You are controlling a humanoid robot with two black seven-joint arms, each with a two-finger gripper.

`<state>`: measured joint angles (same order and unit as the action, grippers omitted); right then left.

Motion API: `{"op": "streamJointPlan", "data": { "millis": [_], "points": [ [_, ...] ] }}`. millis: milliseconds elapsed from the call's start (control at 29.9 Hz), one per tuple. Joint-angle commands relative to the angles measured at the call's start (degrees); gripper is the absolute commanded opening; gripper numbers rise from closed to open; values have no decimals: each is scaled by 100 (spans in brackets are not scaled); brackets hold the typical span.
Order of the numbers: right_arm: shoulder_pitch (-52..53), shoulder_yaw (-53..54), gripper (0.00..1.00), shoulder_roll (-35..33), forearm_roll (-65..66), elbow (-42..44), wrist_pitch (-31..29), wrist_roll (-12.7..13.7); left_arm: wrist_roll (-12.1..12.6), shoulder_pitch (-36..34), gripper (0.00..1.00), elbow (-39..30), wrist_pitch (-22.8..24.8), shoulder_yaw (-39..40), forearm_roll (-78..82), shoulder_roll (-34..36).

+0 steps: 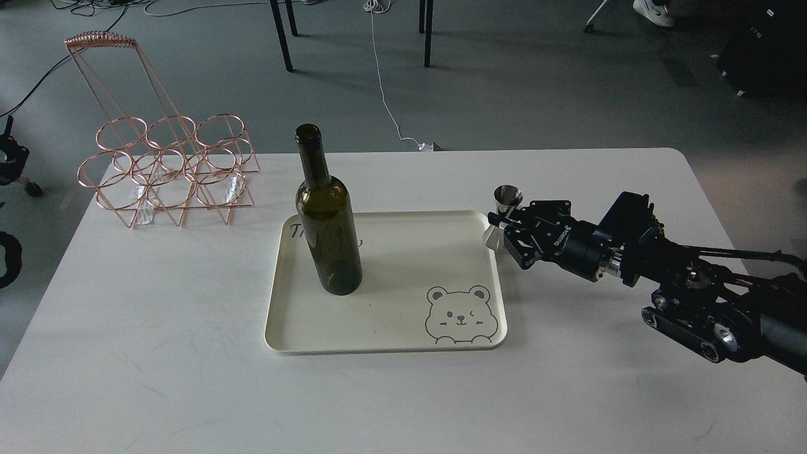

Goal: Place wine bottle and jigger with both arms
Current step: 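Lift the jigger off the tray and carry it beside the tray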

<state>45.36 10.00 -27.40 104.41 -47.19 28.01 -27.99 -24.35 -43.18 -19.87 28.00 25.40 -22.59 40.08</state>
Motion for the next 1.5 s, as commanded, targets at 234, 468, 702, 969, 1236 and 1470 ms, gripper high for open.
{"op": "streamJointPlan", "data": {
  "millis": [234,468,702,969,1236,1470],
  "points": [
    [-923,301,7,-530,-1431,429,-1,-1,9,-15,99,-8,0,-26,0,-62],
    [-1222,292,8,-486,-1564,518,-1,-1,26,-41,99,-17,0,-44,9,-88],
    [-1284,336,25,-468,-1686,501,-1,-1,18,-41,99,-17,0,-53,9,-79],
    [-1293,336,89,-512,-1740,422,-1,-1,0,-41,99,-17,0,-53,9,-53],
    [-1302,327,93,-1073,-1740,-297,-1,-1,0,-50,99,-17,0,-35,0,-18],
    [-1284,362,94,-2110,-1897,-1554,-1,-1,9,-50,99,-17,0,-44,0,-27]
  ]
}}
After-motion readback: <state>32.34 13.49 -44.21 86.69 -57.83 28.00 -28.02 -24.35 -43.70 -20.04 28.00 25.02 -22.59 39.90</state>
